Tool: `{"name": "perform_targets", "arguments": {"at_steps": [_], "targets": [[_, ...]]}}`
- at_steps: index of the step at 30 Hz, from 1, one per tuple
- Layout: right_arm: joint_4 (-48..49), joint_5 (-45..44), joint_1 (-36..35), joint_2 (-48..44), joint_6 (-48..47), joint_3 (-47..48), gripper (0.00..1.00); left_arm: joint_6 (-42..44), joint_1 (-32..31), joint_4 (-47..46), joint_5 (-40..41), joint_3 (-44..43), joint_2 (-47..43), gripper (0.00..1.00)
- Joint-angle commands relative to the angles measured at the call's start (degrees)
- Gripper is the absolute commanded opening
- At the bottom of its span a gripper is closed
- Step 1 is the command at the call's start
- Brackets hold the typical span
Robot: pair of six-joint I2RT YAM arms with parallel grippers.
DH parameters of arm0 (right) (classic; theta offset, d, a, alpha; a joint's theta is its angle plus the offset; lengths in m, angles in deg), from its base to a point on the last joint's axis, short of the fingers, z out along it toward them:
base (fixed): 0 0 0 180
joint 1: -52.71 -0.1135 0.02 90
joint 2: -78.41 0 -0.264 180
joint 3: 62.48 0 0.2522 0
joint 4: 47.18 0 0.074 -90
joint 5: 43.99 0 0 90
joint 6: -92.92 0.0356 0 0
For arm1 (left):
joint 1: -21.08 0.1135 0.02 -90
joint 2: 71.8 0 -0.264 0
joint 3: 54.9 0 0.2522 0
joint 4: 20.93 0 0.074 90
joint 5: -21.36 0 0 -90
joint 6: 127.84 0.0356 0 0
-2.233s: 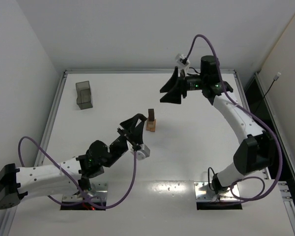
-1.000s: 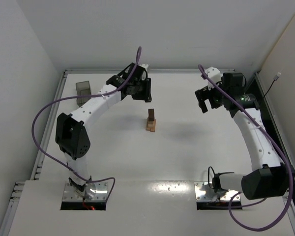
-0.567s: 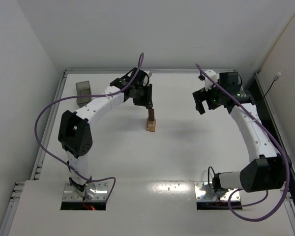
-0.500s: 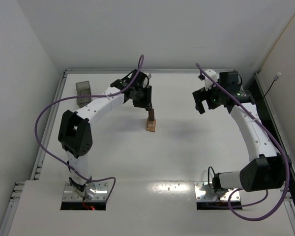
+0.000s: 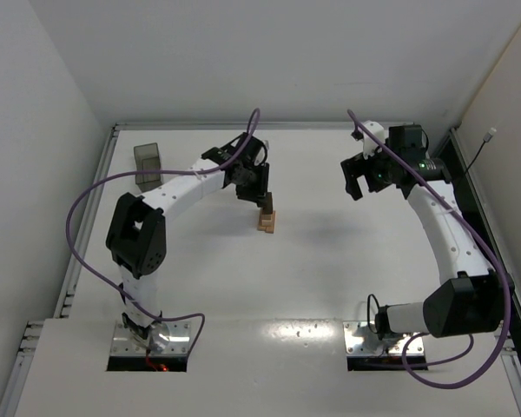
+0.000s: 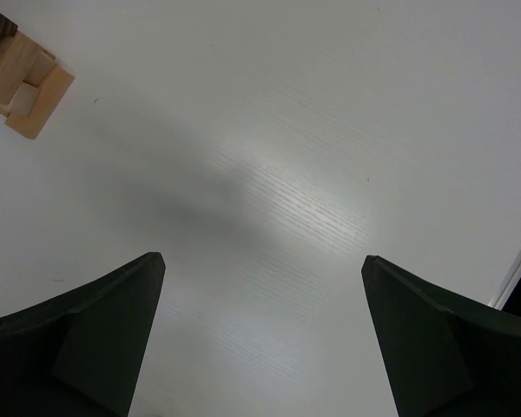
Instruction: Build the wood block tower
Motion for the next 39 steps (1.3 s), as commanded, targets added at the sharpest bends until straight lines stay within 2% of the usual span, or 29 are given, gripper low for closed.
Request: {"name": "perform_targets", "arguments": {"at_steps": [1, 23, 24, 25, 27, 28, 31, 32, 34, 35, 37, 38, 39], "targets": [[0.8, 0.4, 0.3, 0.2, 0.8, 2.0, 0.95, -0.7, -1.4, -1.1, 0.8, -2.9, 0.4, 0.0], [0.3, 1.5, 0.3, 0.7, 0.8, 2.0, 0.95, -0.7, -1.9, -1.1, 0.8, -4.7, 2.0, 0.0], [0.3, 1.5, 0.3, 0.7, 0.8, 2.0, 0.95, -0.7, -1.9, -1.1, 0.8, -4.7, 2.0, 0.02], [0.3, 1.5, 0.3, 0.7, 0.8, 2.0, 0.95, -0.7, -1.9, -1.6, 0.8, -4.7, 2.0, 0.11], [0.3, 1.5, 0.3, 0.7, 0.8, 2.0, 0.95, -0.2, -1.9, -1.6, 0.1, -4.7, 2.0, 0.19], [0.3, 1.5, 0.3, 1.3, 0.8, 2.0, 0.95, -0.2, -1.9, -1.6, 0.1, -4.7, 2.0, 0.27], [0.3, 2.0, 0.3, 1.3, 0.8, 2.0, 0.95, -0.2, -1.9, -1.6, 0.1, -4.7, 2.0, 0.35], [0.3, 2.0, 0.3, 1.3, 0.8, 2.0, 0.95, -0.2, -1.9, -2.1, -0.4, -4.2, 2.0, 0.47], [0.3, 2.0, 0.3, 1.3, 0.8, 2.0, 0.95, -0.2, -1.9, -2.1, -0.4, -4.2, 2.0, 0.59], [0.3, 2.0, 0.3, 1.3, 0.8, 2.0, 0.95, -0.2, -1.9, -2.1, -0.4, -4.2, 2.0, 0.68], [0.3, 2.0, 0.3, 1.3, 0.8, 2.0, 0.95, -0.2, -1.9, -2.1, -0.4, -4.2, 2.0, 0.79], [0.3, 2.0, 0.3, 1.3, 0.8, 2.0, 0.95, -0.2, -1.9, -2.7, -0.4, -3.6, 1.3, 0.88], [0.3, 2.0, 0.3, 1.3, 0.8, 2.0, 0.95, -0.2, -1.9, -2.7, -0.4, -3.6, 0.7, 0.9]]}}
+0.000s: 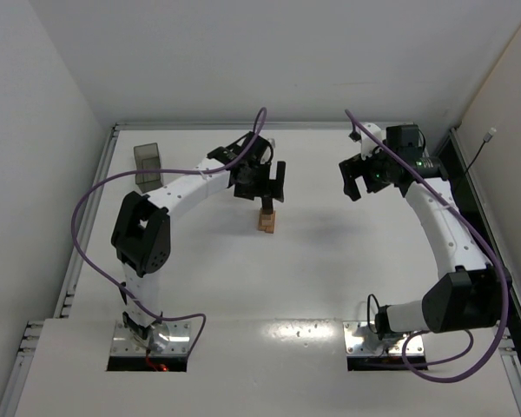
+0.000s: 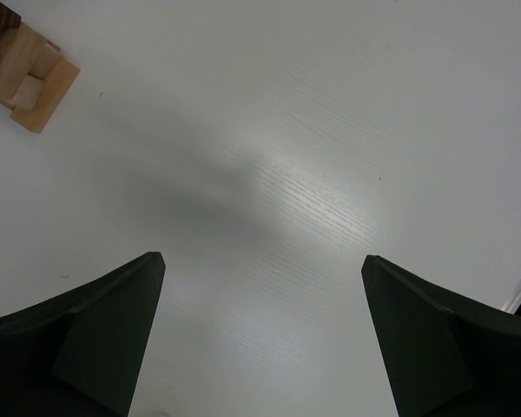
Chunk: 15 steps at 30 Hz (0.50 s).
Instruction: Build the wood block tower
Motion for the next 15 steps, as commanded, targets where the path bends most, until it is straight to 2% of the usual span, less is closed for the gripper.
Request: {"name": "perform_targets", "arguments": {"at_steps": [1, 4, 8, 11, 15], "targets": [[0.6, 1.2, 0.3, -0.2, 0.8, 2.0, 0.95, 0.5, -0.4, -1.7, -0.9, -1.0, -1.2, 0.93], [2.1, 1.2, 0.3, -2.0, 0.8, 0.9, 0.95, 1.0, -0.9, -3.0, 0.2, -1.0, -5.0, 1.0], [3.5, 0.6, 0.3, -4.9, 3.8, -2.6, 0.95, 4.4, -0.9, -3.5, 6.7, -0.5, -12.0, 1.0], [4.8, 0.0, 0.3, -6.9, 6.9, -6.6, 0.95, 7.9, 0.4, -4.0, 13.5, 3.8, -17.7, 1.0], [4.2, 0.5, 0.3, -3.5, 10.1, -9.0, 0.95, 11.5, 6.4, -4.7, 15.4, 14.0, -24.5, 1.0]]}}
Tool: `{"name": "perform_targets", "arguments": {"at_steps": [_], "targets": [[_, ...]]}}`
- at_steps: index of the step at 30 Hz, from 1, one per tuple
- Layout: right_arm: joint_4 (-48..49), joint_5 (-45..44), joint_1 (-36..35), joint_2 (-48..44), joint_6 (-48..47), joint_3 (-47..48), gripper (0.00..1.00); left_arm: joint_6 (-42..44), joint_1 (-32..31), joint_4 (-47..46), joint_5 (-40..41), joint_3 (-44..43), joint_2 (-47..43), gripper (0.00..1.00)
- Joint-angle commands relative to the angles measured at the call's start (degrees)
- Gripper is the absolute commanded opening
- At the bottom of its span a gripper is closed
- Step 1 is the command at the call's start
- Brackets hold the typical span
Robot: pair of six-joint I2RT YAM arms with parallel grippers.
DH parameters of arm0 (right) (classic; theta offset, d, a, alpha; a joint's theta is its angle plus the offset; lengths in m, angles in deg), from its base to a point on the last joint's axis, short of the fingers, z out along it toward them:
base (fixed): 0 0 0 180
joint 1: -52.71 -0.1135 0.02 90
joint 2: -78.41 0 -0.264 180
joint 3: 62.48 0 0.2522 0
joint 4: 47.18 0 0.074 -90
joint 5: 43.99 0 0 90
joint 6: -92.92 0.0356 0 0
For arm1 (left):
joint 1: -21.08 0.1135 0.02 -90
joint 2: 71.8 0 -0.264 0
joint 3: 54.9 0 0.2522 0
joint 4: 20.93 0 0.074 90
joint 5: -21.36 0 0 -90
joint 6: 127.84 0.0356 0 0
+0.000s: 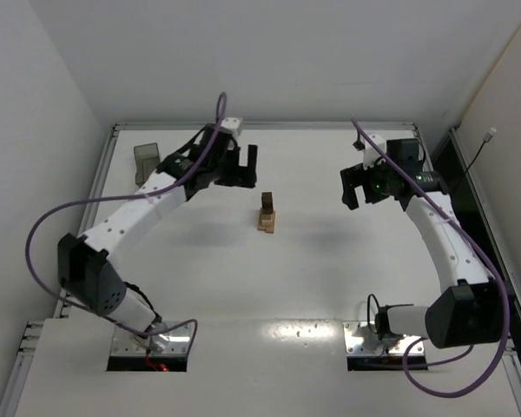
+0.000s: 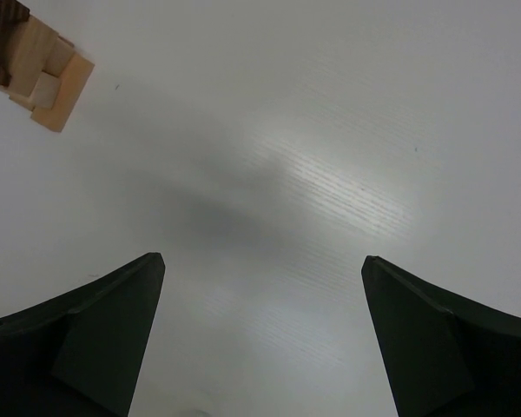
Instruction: Build the wood block tower
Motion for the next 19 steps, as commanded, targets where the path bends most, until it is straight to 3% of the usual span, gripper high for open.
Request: {"name": "perform_targets", "arguments": {"at_steps": [1, 8, 13, 19], "targets": [[1.3, 0.3, 0.8, 2.7, 5.1, -2.3, 0.95, 5.1, 6.9, -0.6, 5.6, 8.8, -5.3, 1.0], [8.2, 1.4, 2.1, 6.9, 7.2, -5.4, 0.95, 8.2, 18.1, -2.6, 8.8, 23.0, -11.0, 1.0], [8.7, 0.3, 2.1, 8.2, 7.2, -4.8, 0.95, 9.3, 19.7, -7.9, 8.8, 31.8, -17.0, 1.0], [8.7, 0.3, 2.1, 7.5, 6.6, -4.8, 0.95, 8.8, 22.3, -8.1, 8.1, 32.3, -17.6, 1.0]]}}
